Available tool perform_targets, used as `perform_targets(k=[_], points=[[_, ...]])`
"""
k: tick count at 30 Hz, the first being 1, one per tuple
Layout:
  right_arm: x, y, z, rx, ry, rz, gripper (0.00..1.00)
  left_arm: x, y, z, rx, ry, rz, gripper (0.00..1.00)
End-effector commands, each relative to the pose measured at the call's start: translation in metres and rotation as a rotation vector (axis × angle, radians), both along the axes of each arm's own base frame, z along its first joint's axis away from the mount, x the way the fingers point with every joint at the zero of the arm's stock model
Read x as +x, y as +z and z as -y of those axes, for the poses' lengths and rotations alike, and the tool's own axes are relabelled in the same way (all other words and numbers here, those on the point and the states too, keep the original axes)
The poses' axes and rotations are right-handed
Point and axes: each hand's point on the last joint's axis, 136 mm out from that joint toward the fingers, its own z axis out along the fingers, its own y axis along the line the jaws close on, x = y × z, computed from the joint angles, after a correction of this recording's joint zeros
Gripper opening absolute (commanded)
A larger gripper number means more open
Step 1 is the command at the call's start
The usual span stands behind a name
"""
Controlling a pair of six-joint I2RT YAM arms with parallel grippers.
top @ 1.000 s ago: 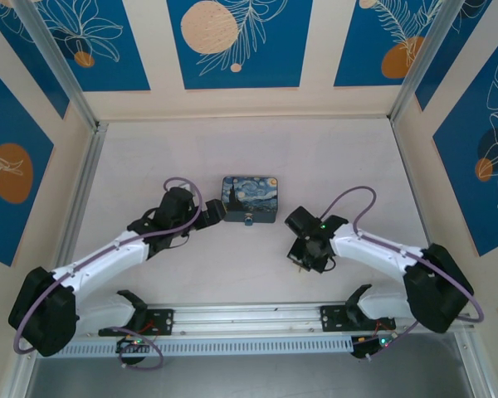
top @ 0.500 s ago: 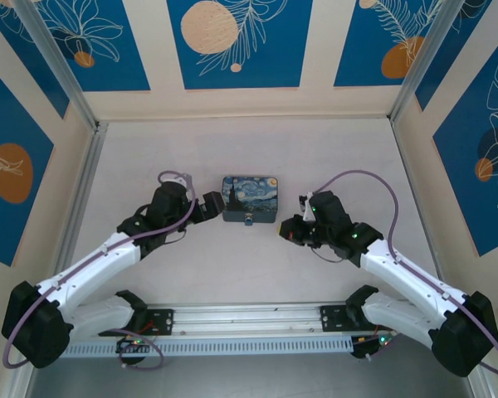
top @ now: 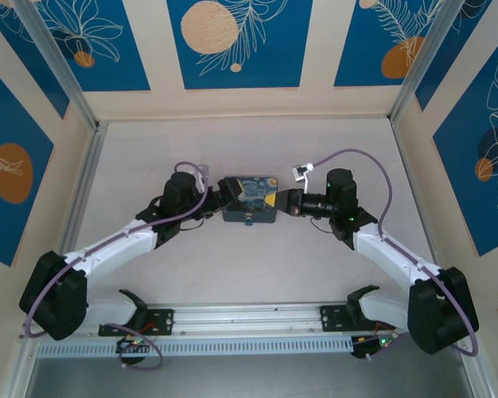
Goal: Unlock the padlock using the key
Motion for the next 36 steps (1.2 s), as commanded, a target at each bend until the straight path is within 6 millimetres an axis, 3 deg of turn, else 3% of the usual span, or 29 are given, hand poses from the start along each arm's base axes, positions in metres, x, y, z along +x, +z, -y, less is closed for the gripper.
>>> perform_targets(k=[1, 8, 14, 23, 27, 36], points=[[-0.013, 0.024, -0.009, 0.087, 0.150, 0.101, 0.00, 0.006, 0.034, 0.018, -0.131, -0.040, 0.052, 0.97], [-0.006, 0.013, -0.009, 0.072, 0.170, 0.064, 0.00, 0.008, 0.053, 0.034, -0.061, -0.167, 0.172, 0.90], [0.003, 0.002, -0.006, 0.035, 0.133, 0.021, 0.00, 0.009, 0.057, 0.048, -0.064, -0.247, 0.165, 0.74], [0.020, -0.029, 0.000, -0.136, -0.019, -0.032, 0.00, 0.013, 0.022, 0.039, 0.035, -0.140, -0.089, 0.65], [0.019, -0.039, -0.004, -0.234, -0.037, -0.014, 0.00, 0.010, 0.020, 0.042, 0.040, -0.127, -0.126, 0.65], [0.013, -0.041, -0.019, -0.309, 0.004, 0.026, 0.00, 0.006, 0.004, 0.057, 0.096, -0.142, -0.190, 0.61]])
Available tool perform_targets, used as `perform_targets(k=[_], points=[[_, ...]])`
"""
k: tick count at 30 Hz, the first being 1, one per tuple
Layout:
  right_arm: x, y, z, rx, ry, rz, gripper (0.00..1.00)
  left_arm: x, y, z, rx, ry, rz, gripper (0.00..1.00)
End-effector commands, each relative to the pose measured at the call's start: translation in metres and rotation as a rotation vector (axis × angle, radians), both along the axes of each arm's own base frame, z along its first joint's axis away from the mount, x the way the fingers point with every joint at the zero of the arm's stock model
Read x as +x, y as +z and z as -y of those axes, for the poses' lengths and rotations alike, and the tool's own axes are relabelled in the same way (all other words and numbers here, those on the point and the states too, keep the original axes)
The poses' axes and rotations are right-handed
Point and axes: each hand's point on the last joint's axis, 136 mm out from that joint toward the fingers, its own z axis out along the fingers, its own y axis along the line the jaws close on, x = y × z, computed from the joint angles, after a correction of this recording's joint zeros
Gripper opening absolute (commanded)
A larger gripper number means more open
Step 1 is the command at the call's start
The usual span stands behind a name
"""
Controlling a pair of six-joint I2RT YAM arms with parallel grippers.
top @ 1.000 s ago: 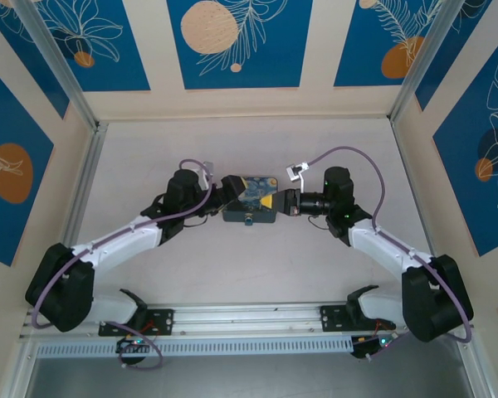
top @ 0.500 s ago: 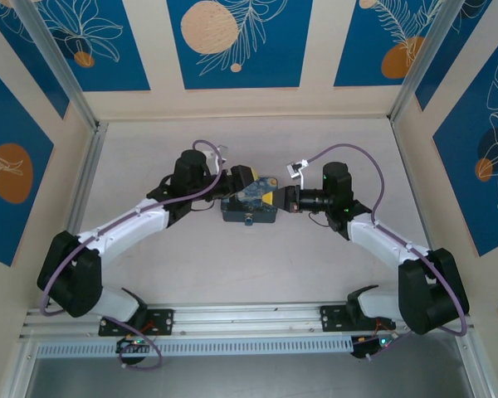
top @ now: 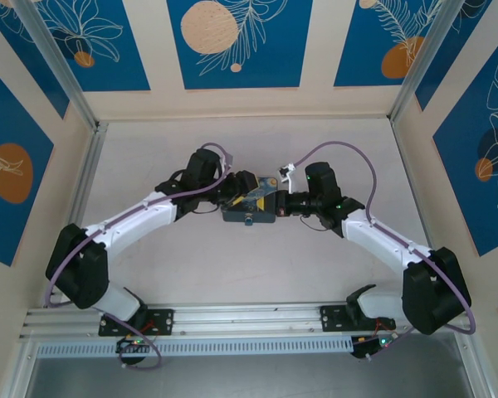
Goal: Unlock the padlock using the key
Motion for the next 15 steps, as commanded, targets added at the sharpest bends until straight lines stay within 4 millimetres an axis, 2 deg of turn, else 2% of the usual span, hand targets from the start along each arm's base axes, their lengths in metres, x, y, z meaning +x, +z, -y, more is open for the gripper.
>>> perform_targets(k=[1, 5, 8, 15], points=[[0.002, -0.004, -0.003, -0.050, 0.014, 0.019, 0.00, 0.001, -0.004, 0.006, 0.022, 0.009, -0.020, 0.61], [0.001, -0.006, -0.004, -0.055, 0.019, 0.017, 0.00, 0.001, -0.008, 0.009, 0.029, 0.004, -0.026, 0.59], [0.000, -0.006, -0.004, -0.059, 0.021, 0.018, 0.00, 0.002, -0.011, 0.008, 0.036, 0.004, -0.030, 0.51], [0.001, -0.010, -0.004, -0.063, 0.020, 0.010, 0.00, 0.002, -0.014, 0.010, 0.039, -0.006, -0.024, 0.43]])
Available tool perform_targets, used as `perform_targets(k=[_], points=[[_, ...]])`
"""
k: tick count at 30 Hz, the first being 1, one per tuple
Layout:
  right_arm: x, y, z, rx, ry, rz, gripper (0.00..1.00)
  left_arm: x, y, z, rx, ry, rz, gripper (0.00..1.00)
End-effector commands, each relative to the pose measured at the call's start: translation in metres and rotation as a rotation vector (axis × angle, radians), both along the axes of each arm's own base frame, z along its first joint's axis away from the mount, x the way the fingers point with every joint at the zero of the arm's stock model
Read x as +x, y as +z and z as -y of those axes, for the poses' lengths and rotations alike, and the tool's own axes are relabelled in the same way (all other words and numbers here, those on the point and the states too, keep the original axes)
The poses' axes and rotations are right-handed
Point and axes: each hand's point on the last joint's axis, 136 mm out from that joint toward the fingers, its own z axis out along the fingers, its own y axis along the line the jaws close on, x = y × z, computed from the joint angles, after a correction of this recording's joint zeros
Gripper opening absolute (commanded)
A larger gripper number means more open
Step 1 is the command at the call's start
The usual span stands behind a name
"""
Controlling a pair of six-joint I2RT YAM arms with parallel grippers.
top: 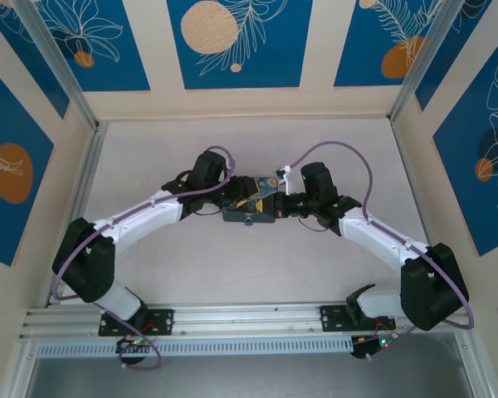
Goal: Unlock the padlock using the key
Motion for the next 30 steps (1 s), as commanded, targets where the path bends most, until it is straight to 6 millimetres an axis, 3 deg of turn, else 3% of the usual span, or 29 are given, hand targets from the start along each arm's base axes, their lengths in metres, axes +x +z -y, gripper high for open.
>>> perform_targets(k=[1, 4, 22, 30], points=[[0.001, 0.002, -0.003, -0.012, 0.017, 0.019, 0.00, 0.002, 0.006, 0.007, 0.000, -0.013, 0.021, 0.42], [0.001, 0.001, -0.003, -0.013, 0.018, 0.014, 0.00, 0.002, 0.006, 0.008, -0.001, -0.022, 0.028, 0.36], [0.001, -0.002, -0.005, -0.013, 0.025, 0.008, 0.00, 0.000, 0.003, 0.017, -0.004, -0.058, 0.038, 0.33], [0.000, -0.005, -0.005, -0.017, 0.031, 0.000, 0.00, 0.000, 0.000, 0.016, 0.014, -0.060, 0.041, 0.14]])
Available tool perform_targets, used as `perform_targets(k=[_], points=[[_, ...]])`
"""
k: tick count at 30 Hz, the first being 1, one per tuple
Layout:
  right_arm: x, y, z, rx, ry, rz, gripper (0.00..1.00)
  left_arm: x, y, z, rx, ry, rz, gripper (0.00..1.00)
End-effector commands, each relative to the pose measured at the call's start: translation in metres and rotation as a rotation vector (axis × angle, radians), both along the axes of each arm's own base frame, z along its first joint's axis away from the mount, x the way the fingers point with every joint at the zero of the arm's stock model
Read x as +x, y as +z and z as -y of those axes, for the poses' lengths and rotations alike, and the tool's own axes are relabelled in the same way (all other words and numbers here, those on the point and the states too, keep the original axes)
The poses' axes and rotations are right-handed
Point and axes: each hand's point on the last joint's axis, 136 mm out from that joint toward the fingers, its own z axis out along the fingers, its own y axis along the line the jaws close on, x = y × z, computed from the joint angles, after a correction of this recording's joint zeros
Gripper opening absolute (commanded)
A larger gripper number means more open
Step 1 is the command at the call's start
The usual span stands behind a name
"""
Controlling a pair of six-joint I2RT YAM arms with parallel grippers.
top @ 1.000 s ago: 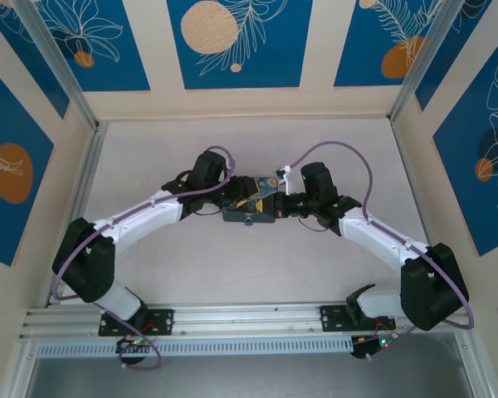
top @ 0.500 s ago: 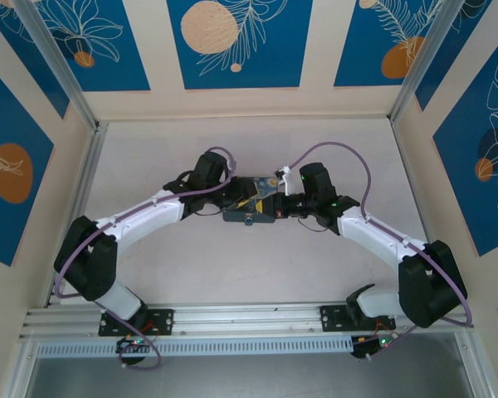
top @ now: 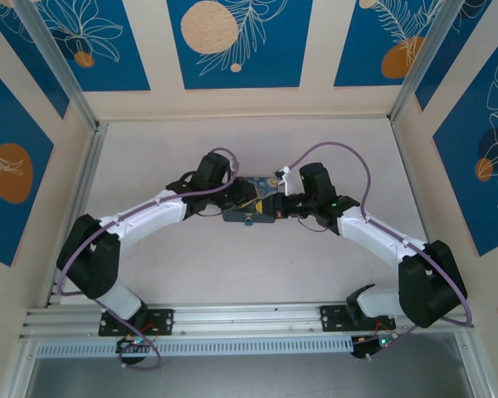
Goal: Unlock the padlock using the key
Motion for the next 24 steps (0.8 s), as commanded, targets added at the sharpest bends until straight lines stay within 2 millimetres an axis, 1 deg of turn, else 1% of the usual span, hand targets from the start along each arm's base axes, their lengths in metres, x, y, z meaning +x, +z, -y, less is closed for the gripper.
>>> perform_targets(k=[1, 3, 6, 7, 8, 11, 12, 14, 15, 17, 19, 22, 24], points=[[-0.001, 0.002, -0.004, -0.004, 0.028, 0.014, 0.00, 0.001, 0.010, 0.009, -0.010, -0.030, 0.039, 0.10], [-0.001, 0.003, -0.004, -0.002, 0.028, 0.014, 0.00, 0.002, 0.010, 0.010, -0.006, -0.033, 0.041, 0.01], [-0.001, 0.007, -0.001, 0.001, 0.020, 0.015, 0.00, 0.003, 0.009, 0.009, 0.001, -0.035, 0.053, 0.00], [-0.001, 0.009, 0.001, 0.006, 0.013, 0.012, 0.03, 0.003, 0.010, 0.009, 0.004, -0.034, 0.060, 0.00], [-0.001, 0.013, 0.004, 0.017, 0.002, 0.009, 0.11, 0.005, 0.011, 0.008, 0.008, -0.033, 0.075, 0.00], [0.000, 0.027, 0.018, 0.048, -0.056, 0.004, 0.49, 0.009, 0.018, 0.002, 0.030, -0.025, 0.147, 0.00], [0.001, 0.032, 0.024, 0.062, -0.087, -0.002, 0.58, 0.011, 0.024, 0.000, 0.029, -0.026, 0.187, 0.00], [0.006, 0.038, 0.037, 0.097, -0.158, -0.028, 0.69, 0.016, 0.036, -0.004, 0.021, -0.022, 0.276, 0.00], [0.009, 0.040, 0.042, 0.128, -0.193, -0.050, 0.72, 0.018, 0.044, -0.005, 0.010, -0.019, 0.334, 0.00], [0.016, 0.042, 0.050, 0.191, -0.251, -0.102, 0.74, 0.020, 0.057, -0.008, -0.019, -0.007, 0.423, 0.00], [0.025, 0.044, 0.051, 0.267, -0.290, -0.139, 0.75, 0.022, 0.072, -0.010, -0.057, -0.001, 0.516, 0.00], [0.038, 0.049, 0.044, 0.372, -0.304, -0.157, 0.75, 0.025, 0.091, -0.016, -0.115, 0.047, 0.628, 0.00], [0.047, 0.057, 0.038, 0.433, -0.309, -0.140, 0.73, 0.027, 0.099, -0.023, -0.152, 0.108, 0.668, 0.00]])
